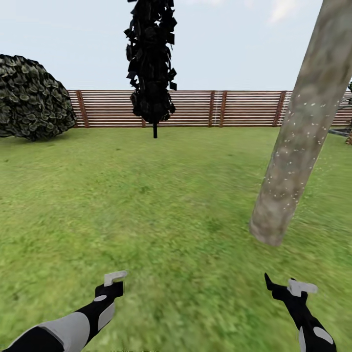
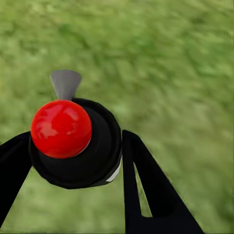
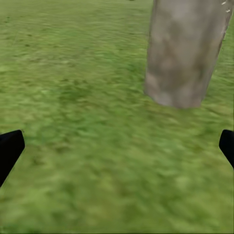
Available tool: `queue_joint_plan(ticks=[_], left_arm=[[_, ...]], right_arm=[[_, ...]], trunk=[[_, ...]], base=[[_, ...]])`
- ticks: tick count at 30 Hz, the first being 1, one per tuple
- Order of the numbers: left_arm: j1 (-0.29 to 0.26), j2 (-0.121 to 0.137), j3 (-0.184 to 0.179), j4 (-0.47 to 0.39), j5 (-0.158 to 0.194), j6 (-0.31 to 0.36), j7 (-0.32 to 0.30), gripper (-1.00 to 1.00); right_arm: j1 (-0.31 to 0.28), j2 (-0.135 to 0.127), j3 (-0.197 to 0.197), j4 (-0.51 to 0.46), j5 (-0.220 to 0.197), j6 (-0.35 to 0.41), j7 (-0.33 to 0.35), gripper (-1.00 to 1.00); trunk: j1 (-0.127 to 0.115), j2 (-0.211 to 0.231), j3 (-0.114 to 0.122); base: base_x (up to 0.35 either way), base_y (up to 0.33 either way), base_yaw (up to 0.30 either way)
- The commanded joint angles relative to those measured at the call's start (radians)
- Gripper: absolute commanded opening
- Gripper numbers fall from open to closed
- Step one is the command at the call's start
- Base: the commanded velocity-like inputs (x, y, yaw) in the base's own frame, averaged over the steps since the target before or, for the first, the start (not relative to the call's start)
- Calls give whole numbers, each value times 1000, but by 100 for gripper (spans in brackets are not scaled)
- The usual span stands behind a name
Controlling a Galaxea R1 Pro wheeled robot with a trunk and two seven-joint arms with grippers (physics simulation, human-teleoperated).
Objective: In the garden, pick up the pesticide atomizer on the floor and spray pesticide onto both trees until each tree trunk is fully covered.
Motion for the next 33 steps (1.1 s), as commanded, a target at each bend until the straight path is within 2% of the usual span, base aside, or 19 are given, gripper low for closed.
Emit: queue_joint_plan(ticks=[1,33], left_arm=[[0,0,0,0,0,0,0,-100],[0,-2,0,0,-1,0,0,-100]], right_arm=[[0,0,0,0,0,0,0,100],[0,0,0,3,0,0,-2,100]], trunk=[[0,0,0],[0,0,0]], base=[[0,0,286],[0,0,286]])
